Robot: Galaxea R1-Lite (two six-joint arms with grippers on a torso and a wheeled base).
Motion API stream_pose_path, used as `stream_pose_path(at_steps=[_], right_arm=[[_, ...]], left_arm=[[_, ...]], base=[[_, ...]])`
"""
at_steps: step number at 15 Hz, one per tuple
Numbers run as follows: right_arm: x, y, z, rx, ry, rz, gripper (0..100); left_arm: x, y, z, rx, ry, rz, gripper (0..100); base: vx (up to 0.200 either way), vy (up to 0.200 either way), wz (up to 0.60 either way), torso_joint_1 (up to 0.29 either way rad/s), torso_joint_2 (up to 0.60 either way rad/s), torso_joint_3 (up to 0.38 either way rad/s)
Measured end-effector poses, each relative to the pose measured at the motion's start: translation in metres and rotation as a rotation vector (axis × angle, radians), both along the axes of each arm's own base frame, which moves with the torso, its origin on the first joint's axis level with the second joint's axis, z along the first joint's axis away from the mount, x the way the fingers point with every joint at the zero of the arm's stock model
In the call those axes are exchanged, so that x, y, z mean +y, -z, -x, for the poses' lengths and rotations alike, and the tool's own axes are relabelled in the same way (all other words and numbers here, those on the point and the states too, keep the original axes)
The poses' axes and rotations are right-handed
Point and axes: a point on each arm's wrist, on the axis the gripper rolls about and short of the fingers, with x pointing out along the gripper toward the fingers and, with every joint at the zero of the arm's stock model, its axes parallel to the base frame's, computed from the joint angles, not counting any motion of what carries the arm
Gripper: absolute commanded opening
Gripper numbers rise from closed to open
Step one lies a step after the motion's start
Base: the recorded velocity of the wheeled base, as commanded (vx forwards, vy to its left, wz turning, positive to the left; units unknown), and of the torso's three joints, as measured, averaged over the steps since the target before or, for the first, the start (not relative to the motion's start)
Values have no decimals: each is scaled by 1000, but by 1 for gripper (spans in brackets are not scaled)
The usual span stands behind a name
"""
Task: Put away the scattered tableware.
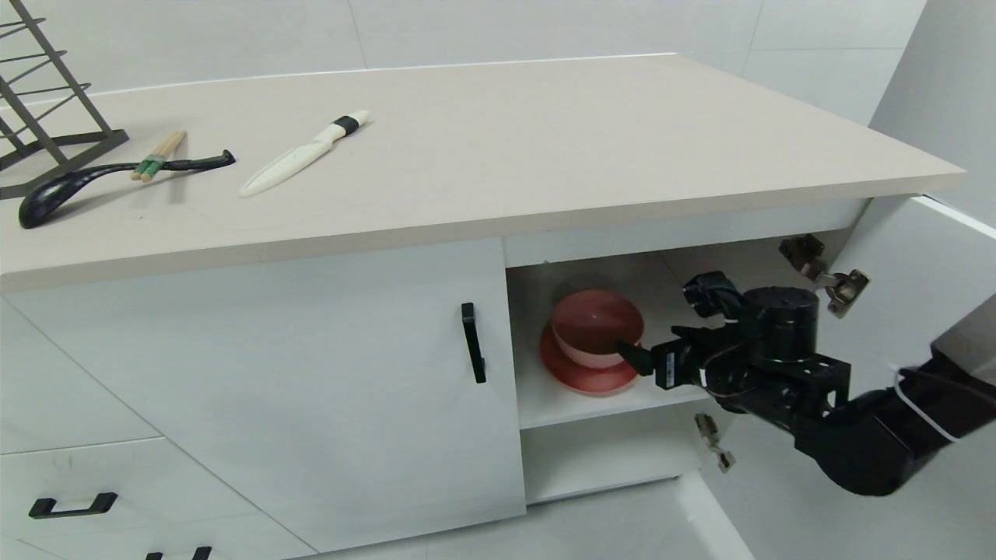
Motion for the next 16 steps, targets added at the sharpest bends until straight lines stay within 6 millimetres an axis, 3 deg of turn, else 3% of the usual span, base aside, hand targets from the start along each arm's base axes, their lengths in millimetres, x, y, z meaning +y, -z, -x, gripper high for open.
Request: stream_pose_path(at_steps=[3, 8, 13, 16], right_arm=[[-17, -3, 50, -56, -41, 57, 100], [-65, -19, 146, -132, -72, 113, 100], [-114, -26, 213, -132, 46, 132, 100], [-136, -18, 259, -135, 124, 130, 100]], left_arm=[[0, 0, 0, 1, 0, -3, 100], [0, 0, 1, -8, 7, -1, 100], [0, 1, 4, -50, 26, 5, 100], [1, 1, 4, -53, 27, 4, 100]], base=[[0, 0, 0, 0, 0, 0], [0, 0, 0, 0, 0, 0], [0, 0, 0, 0, 0, 0], [0, 0, 0, 0, 0, 0]])
